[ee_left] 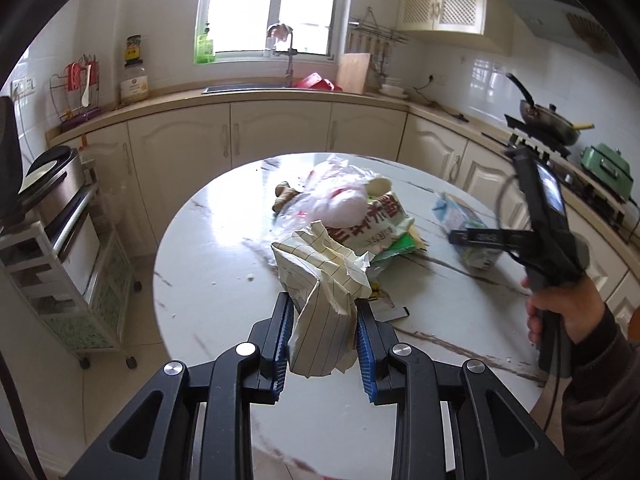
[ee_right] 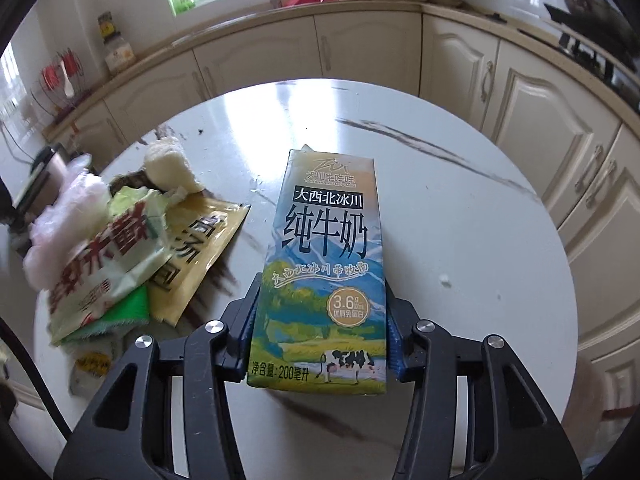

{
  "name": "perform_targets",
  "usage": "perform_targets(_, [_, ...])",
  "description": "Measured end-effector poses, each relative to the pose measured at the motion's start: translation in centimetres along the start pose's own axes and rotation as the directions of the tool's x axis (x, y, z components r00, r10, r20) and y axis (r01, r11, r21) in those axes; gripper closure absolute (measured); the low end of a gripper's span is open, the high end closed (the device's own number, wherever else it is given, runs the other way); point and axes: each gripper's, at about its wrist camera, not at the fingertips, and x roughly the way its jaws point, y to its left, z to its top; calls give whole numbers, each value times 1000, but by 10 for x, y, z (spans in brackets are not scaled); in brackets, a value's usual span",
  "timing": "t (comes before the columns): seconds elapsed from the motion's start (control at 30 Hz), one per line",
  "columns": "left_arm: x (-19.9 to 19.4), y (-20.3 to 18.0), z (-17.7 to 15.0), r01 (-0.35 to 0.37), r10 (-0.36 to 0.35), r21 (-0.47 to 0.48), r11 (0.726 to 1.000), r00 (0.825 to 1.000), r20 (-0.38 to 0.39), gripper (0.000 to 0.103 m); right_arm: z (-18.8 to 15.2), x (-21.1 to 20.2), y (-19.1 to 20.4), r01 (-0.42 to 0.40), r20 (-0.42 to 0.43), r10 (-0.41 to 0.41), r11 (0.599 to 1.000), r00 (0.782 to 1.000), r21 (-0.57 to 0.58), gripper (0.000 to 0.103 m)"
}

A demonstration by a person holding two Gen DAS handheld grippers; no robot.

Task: Collect trash
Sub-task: 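Carry paper and milk carton to the blue wastebasket and open both grippers over it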

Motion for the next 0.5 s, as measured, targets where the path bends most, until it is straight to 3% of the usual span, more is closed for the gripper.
perform_targets(0.13, [-34, 10, -14, 15, -15, -22, 1000, 1000, 16, 77, -16, -37, -3, -31, 60, 30, 999, 998, 12, 56])
perform_targets(0.27, [-79, 30, -34, 13, -12, -53, 999, 999, 36, 77, -31, -86, 21, -66, 137, 70, 997, 988, -35, 56])
perform_targets(0.4, [-106, 54, -49, -9, 14, -97, 995, 999, 48, 77, -51, -124, 73, -183, 174, 203, 975, 964, -125, 56])
perform_targets(0.5, [-131, 81, -66, -39, 47, -137, 990, 997, 53, 77, -70, -142, 134, -284, 165, 324, 932, 932, -224, 56])
